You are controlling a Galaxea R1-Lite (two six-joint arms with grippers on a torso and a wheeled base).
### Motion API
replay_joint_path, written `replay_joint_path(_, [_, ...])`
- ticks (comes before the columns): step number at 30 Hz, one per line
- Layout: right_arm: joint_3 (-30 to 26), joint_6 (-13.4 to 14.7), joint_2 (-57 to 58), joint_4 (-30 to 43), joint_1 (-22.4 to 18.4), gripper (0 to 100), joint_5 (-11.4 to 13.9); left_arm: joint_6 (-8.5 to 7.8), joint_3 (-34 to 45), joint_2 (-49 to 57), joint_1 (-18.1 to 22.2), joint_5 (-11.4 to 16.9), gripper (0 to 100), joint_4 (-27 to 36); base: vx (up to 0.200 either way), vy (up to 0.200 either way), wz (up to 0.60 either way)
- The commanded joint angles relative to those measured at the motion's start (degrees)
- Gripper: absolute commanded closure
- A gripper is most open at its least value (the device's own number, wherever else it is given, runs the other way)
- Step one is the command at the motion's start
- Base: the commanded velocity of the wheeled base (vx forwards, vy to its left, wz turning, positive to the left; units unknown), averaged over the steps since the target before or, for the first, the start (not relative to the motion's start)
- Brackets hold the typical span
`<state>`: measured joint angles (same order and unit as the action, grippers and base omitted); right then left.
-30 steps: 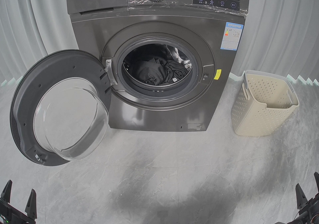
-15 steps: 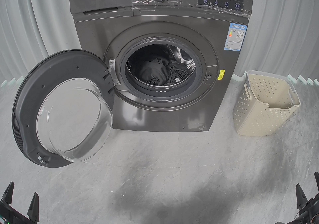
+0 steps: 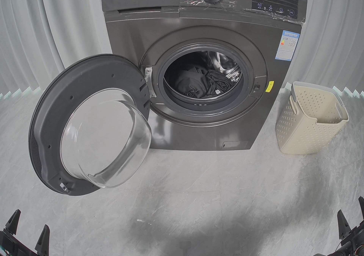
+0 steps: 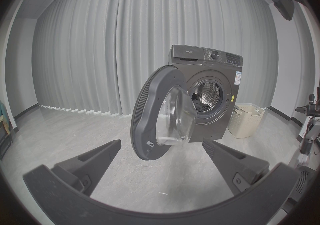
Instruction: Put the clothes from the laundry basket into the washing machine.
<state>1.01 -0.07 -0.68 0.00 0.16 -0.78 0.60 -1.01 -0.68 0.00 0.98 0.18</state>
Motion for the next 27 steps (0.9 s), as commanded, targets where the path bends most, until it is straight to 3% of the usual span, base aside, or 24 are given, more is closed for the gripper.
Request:
replay_joint_path(1, [-0.92,-0.01,0.68,0.0,0.02,0,-0.01,0.28,0.92,0.68,0.0,-0.01,0,-0.01,0.0,0.2,0.0])
replay_joint_path(10, [-0.92,-0.01,0.68,0.0,0.02,0,-0.01,0.02,0.92,0.68,0.0,0.08,0,-0.01,0.0,0.2,0.0])
replay_joint_path(23, [-0.92,-0.01,0.68,0.0,0.02,0,0.08,0.28,0.84,0.68,0.0,0.17,0,0.08,0.0,0.0,0.0])
replay_joint_path(27, [-0.92,-0.01,0.68,0.0,0.02,0,-0.01,0.19,0.84,0.68,0.0,0.17,0,0.08,0.0,0.2,0.0])
